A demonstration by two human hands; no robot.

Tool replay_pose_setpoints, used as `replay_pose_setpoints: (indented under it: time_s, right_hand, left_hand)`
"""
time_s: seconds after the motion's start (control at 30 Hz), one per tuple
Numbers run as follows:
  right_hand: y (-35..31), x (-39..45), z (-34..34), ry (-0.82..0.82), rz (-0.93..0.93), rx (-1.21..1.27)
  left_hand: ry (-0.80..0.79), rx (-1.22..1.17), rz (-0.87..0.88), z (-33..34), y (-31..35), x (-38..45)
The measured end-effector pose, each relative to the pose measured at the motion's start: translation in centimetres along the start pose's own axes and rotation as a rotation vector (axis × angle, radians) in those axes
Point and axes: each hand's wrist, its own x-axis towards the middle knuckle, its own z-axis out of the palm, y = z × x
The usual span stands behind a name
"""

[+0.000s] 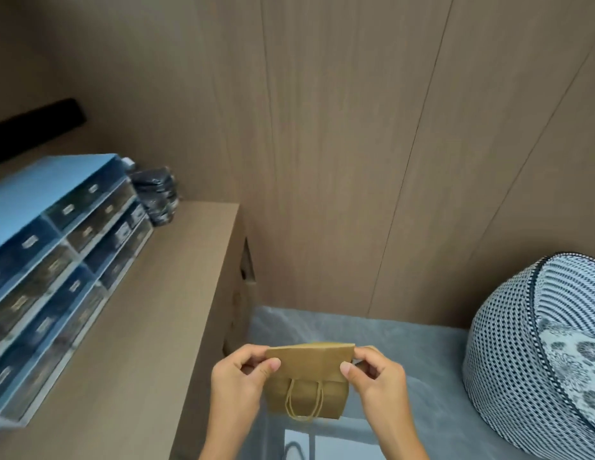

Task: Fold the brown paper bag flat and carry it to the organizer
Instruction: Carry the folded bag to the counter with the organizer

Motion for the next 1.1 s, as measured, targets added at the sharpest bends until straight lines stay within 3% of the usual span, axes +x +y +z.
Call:
replay_pose_setpoints:
  time_s: [0.27, 0.63, 0.87, 1.1]
  right_hand:
    - [-0.3, 15.6, 2.7, 0.089, 0.002, -0.034]
    - [-1.5, 34.3, 8.5, -0.044, 0.011, -0.033]
    - [-0.6, 48.2, 15.9, -0.296, -0.018, -0.050]
    - [-0.8, 57.7, 27.5, -0.781, -0.073, -0.163]
  left_hand:
    - [-0.039, 0.014, 0.005, 3.7, 1.0, 16.8]
    - [0.062, 0.009, -0.027, 5.0, 1.8, 34.5]
    - [0.335, -0.059, -0.112, 3.5, 0.3, 44.3]
    - [0.769, -0.092, -0.196, -1.6, -0.5, 48.2]
